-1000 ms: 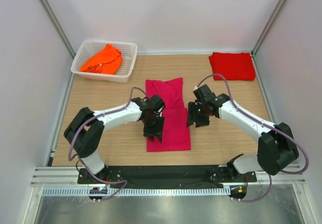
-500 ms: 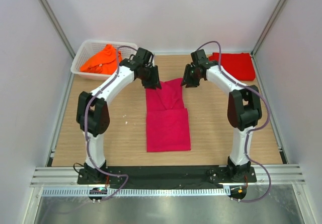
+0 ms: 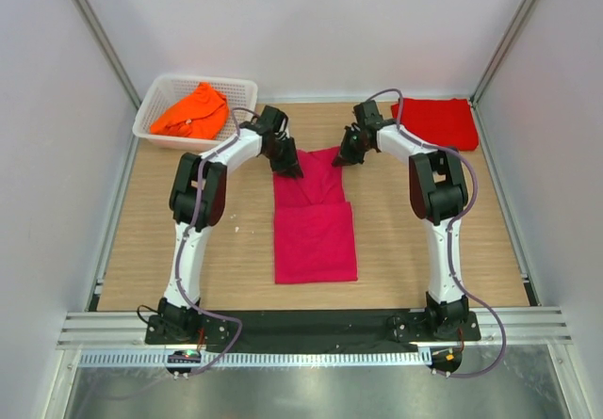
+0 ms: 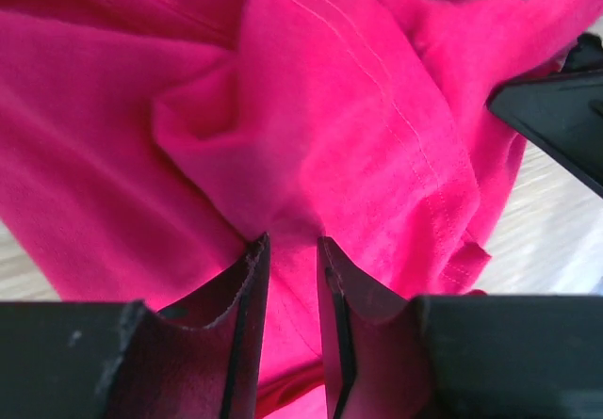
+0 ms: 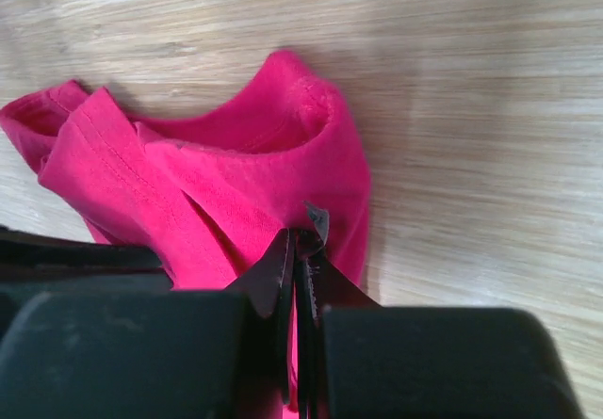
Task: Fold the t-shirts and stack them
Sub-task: Fold the tshirt
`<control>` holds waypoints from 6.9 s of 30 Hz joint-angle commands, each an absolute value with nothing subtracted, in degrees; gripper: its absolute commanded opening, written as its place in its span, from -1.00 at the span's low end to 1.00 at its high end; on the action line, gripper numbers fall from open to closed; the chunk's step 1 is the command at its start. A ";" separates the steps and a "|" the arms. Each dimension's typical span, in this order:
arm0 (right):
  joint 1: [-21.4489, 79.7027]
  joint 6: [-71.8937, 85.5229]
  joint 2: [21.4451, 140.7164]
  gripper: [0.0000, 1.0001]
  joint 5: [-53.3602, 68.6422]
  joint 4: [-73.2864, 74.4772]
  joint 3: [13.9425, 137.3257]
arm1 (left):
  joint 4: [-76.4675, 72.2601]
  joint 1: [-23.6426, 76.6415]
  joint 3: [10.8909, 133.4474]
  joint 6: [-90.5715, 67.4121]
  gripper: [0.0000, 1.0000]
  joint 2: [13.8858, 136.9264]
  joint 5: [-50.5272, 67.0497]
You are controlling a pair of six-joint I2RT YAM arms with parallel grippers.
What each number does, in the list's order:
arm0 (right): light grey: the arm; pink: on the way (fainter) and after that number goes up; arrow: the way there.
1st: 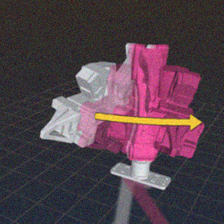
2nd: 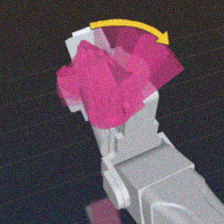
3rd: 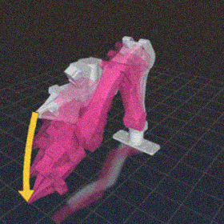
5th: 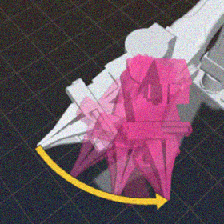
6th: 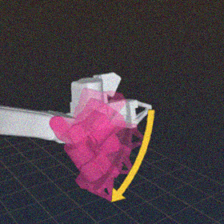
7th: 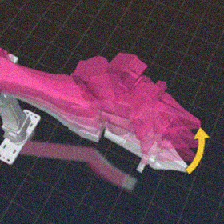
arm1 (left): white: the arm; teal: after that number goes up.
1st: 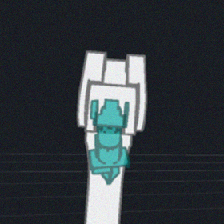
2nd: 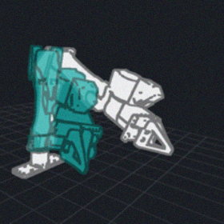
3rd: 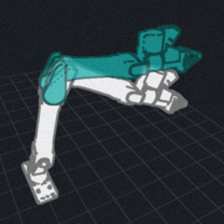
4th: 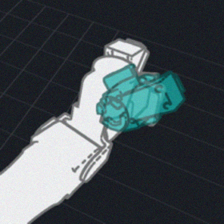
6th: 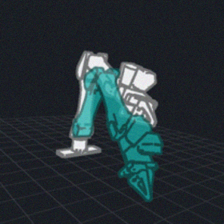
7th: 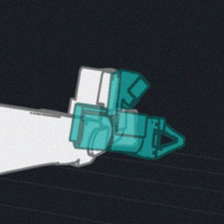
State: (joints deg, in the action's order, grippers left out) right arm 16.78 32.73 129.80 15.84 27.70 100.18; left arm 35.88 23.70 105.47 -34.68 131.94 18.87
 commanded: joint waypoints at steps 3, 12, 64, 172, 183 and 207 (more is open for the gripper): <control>14.77 29.28 130.69 -0.95 12.66 30.67 101.16 | 40.16 20.48 108.63 -35.16 -0.42 135.25 17.84; 15.29 23.38 127.80 -0.77 12.57 41.31 110.66 | 41.13 20.30 110.12 -34.28 -0.31 133.86 22.06; 17.58 41.31 116.80 -0.19 29.00 24.43 82.70 | 40.34 20.22 104.68 -35.60 -0.17 121.47 26.98; 25.40 52.55 74.62 0.29 31.12 26.81 28.57 | 31.56 33.57 40.70 -65.73 0.22 81.82 18.98; 25.40 60.29 72.51 0.24 25.93 22.77 23.73 | 27.16 37.09 37.18 -73.65 0.20 82.71 18.81; 25.31 61.70 76.73 -0.26 22.68 18.28 23.03 | 24.61 37.18 33.31 -76.20 -0.20 82.53 16.44</control>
State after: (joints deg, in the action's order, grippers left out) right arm 25.12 63.09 75.24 29.45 19.92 24.64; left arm 26.09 36.80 34.24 -77.14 81.49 19.94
